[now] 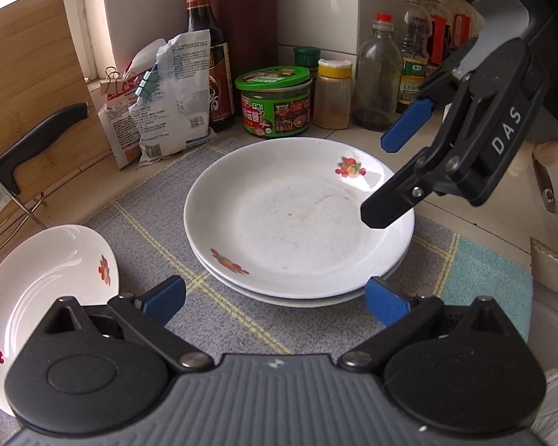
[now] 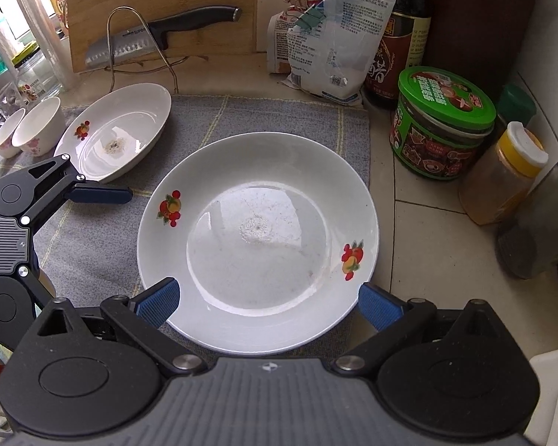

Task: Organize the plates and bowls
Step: 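Open the right tool to release the stacked plate and withdraw, then move the right tool toward the stained white floral plate by the cutting board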

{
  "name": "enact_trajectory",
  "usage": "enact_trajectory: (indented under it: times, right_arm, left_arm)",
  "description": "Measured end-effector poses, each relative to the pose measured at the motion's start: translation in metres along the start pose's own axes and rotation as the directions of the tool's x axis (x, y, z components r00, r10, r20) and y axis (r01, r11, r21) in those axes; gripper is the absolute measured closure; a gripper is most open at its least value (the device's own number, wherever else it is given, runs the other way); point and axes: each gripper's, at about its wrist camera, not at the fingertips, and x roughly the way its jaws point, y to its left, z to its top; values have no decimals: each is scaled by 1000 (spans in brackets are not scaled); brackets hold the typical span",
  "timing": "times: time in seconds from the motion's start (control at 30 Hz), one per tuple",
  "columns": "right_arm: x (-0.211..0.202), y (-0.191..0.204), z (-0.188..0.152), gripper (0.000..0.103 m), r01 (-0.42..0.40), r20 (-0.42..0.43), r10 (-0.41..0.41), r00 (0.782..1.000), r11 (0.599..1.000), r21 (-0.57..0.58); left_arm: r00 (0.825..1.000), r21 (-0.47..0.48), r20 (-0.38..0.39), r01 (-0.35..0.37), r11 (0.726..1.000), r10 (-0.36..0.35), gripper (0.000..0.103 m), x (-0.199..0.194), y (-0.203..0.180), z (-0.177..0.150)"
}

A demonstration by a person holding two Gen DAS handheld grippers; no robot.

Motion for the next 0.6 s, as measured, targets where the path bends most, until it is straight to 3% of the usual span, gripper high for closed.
enact_trajectory:
  times: [0.23, 0.47, 0.6]
  right_arm:
    - [-7, 23, 2, 0, 22, 86, -17, 996, 998, -62]
    - [-5, 60, 11, 0, 52, 137, -36, 990, 992, -118]
    - [-3, 86, 14, 0, 46, 147, -25, 989, 988, -145]
  left_arm:
    - [996, -102, 4, -93, 990, 94, 1, -28, 13, -11]
    - [967, -199, -37, -256, 946, 254, 1, -62, 34, -38]
    - [955, -234, -41, -293, 927, 292, 1, -83, 43, -56]
